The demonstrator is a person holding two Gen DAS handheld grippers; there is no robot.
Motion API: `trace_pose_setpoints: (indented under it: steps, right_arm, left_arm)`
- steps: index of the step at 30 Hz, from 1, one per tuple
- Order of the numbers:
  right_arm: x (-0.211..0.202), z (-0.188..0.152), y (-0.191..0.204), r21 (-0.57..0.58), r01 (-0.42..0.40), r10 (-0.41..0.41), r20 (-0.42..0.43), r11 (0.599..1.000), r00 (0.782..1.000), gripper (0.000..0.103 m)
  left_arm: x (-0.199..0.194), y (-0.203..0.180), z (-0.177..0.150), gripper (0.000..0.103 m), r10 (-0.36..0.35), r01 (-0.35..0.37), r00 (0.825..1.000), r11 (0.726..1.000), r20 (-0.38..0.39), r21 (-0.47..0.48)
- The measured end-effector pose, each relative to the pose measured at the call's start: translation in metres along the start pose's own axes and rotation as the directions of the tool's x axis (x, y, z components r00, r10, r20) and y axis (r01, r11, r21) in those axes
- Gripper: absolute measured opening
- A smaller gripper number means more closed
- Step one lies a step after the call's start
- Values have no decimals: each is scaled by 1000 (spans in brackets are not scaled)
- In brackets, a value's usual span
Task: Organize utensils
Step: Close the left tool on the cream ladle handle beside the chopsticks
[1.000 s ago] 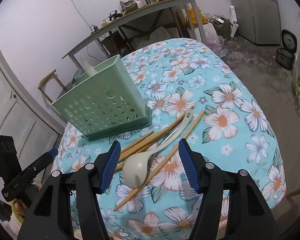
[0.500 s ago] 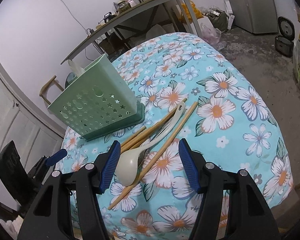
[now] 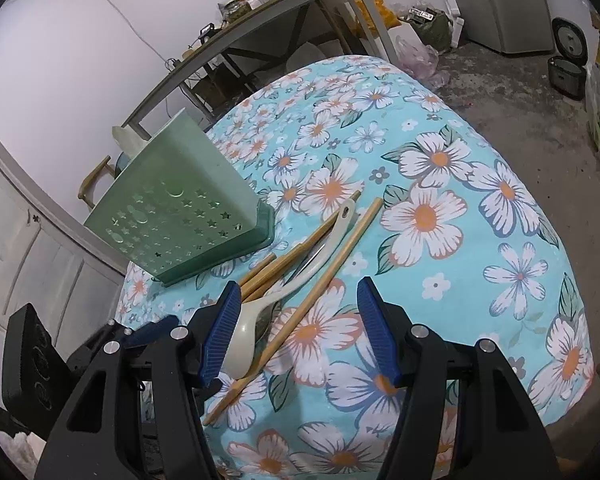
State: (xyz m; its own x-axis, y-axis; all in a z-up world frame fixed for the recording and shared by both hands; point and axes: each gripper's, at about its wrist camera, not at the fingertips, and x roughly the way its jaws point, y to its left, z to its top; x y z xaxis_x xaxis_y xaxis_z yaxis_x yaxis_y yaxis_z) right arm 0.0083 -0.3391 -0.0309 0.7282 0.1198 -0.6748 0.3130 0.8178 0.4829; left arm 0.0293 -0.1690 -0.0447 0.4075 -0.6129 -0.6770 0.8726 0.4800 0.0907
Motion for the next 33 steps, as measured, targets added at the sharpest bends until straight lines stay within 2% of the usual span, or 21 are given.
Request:
trace_pose_setpoints:
  steps: [4, 9, 14, 21, 25, 30, 33]
  right_arm:
    - [3, 0, -3, 10, -5, 5, -6, 1000, 1000, 59]
    - [8, -1, -3, 6, -7, 7, -19, 1000, 1000, 59]
    - [12, -2, -4, 11, -12, 12, -29, 1000, 1000, 59]
    - [13, -1, -3, 9, -13, 13, -28, 1000, 1000, 59]
    - [12, 0, -2, 9, -11, 11, -26, 1000, 1000, 59]
    - [11, -2, -5, 11, -11, 11, -22, 1000, 1000, 59]
    - [10, -1, -5, 11, -12, 13, -23, 1000, 1000, 59]
  left_arm:
    - [11, -7, 1, 55, -53, 53, 998, 999, -22, -4]
    - [26, -6, -1, 47, -47, 46, 998, 998, -44, -31]
    - [24, 3, -1, 45, -76, 74, 997, 995, -28, -72]
    - [15, 19, 3, 35, -128, 128, 992, 980, 11, -151]
    - [8, 25, 5, 30, -106, 111, 994, 978, 39, -175]
    - [4, 35, 7, 16, -41, 50, 998, 974, 47, -221]
    - [4, 43, 6, 15, -24, 34, 999, 967, 41, -253]
